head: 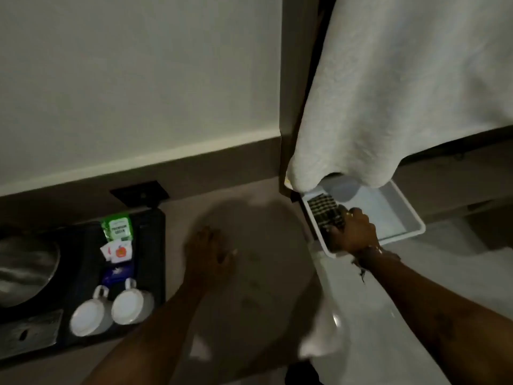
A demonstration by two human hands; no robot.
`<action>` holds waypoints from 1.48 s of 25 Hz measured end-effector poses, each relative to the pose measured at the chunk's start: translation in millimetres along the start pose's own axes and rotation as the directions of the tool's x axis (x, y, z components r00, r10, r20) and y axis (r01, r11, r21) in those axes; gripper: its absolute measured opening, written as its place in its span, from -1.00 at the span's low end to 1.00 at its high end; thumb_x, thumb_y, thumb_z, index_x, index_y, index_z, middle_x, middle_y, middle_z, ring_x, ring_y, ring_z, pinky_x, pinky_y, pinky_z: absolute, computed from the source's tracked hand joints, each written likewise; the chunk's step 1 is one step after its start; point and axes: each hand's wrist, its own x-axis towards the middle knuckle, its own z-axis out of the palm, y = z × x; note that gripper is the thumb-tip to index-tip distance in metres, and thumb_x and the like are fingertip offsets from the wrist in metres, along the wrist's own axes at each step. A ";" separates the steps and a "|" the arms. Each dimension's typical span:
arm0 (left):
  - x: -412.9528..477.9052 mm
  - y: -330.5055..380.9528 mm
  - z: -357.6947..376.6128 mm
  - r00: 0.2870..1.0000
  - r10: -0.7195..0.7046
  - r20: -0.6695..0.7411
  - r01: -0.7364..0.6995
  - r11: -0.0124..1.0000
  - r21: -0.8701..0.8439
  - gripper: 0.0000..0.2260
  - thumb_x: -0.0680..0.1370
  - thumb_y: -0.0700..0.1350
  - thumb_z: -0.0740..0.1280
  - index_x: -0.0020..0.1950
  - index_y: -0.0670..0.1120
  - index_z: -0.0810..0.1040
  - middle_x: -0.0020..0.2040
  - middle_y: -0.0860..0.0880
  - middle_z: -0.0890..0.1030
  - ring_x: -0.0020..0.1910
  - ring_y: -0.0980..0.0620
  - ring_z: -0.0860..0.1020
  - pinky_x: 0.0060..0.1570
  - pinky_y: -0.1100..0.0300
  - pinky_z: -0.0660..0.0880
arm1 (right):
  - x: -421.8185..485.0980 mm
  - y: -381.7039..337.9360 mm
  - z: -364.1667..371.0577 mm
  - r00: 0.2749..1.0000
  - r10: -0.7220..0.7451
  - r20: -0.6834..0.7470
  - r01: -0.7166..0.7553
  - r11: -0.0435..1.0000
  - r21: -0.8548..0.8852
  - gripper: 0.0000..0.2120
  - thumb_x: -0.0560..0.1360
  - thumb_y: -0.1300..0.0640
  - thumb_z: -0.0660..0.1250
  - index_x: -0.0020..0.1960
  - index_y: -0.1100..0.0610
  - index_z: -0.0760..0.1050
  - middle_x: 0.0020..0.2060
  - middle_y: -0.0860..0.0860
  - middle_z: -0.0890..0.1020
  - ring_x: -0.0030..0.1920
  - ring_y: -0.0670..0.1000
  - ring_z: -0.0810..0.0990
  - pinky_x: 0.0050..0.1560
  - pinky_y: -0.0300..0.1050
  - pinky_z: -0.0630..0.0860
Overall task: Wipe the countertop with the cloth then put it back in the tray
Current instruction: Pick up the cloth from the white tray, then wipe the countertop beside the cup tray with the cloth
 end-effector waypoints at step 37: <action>-85.0 -34.8 7.9 0.927 0.376 -0.015 -0.376 0.923 -0.085 -0.33 0.54 0.41 0.20 0.57 0.10 0.37 0.66 -0.12 0.13 0.61 -0.21 0.12 0.50 -0.33 0.01 | -145.0 -100.8 -18.4 0.978 0.197 0.068 -0.185 0.970 -0.160 -0.58 0.49 0.15 0.37 0.33 0.15 0.42 0.28 0.21 0.42 0.12 0.29 0.60 0.01 0.09 0.54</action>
